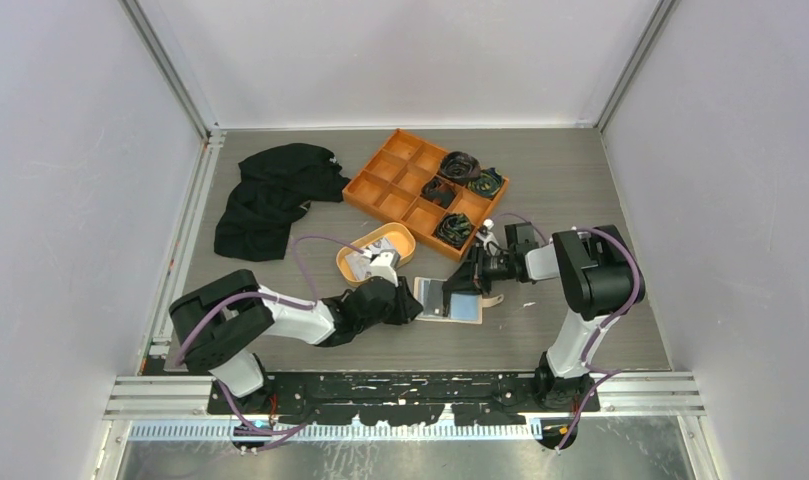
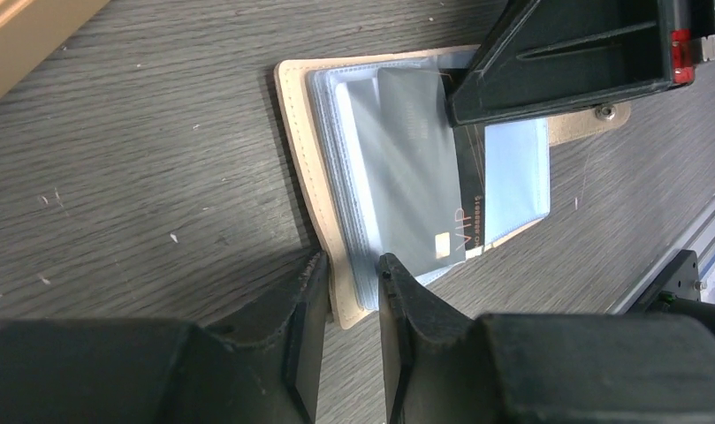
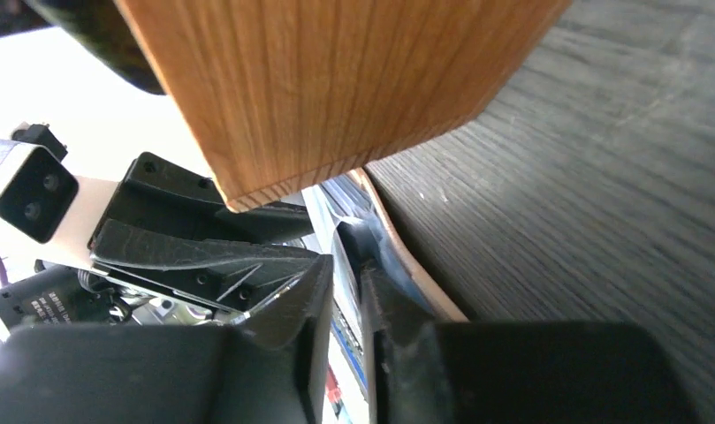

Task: Put the credit cards into the card holder
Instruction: Insert the credit card into the card holder.

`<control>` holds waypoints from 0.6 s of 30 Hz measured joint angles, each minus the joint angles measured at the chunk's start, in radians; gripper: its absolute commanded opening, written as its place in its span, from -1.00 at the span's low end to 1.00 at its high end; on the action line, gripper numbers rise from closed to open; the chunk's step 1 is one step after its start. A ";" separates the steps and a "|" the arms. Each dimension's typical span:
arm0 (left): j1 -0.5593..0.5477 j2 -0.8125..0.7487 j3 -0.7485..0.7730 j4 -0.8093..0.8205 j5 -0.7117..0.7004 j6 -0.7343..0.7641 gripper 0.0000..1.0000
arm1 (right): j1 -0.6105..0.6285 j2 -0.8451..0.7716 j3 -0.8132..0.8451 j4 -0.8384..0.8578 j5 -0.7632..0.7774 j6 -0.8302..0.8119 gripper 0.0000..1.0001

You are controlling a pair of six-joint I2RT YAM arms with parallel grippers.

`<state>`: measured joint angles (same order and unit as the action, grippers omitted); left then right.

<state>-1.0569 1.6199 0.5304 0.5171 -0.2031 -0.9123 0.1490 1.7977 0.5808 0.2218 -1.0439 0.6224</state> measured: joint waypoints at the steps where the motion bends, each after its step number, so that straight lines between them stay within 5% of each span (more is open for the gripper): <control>1: 0.000 0.001 0.000 0.002 0.003 0.002 -0.39 | 0.001 0.000 0.012 -0.024 0.004 -0.012 -0.38; 10: -0.050 -0.168 -0.008 -0.173 -0.023 0.035 -0.33 | 0.000 -0.026 0.055 -0.196 0.029 -0.124 -0.26; 18: -0.215 -0.156 0.142 -0.254 -0.156 0.079 -0.67 | 0.000 -0.026 0.063 -0.231 0.029 -0.137 -0.27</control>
<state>-1.2720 1.4639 0.6720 0.2634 -0.3588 -0.8333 0.1486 1.7718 0.6434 -0.0093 -1.0145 0.4858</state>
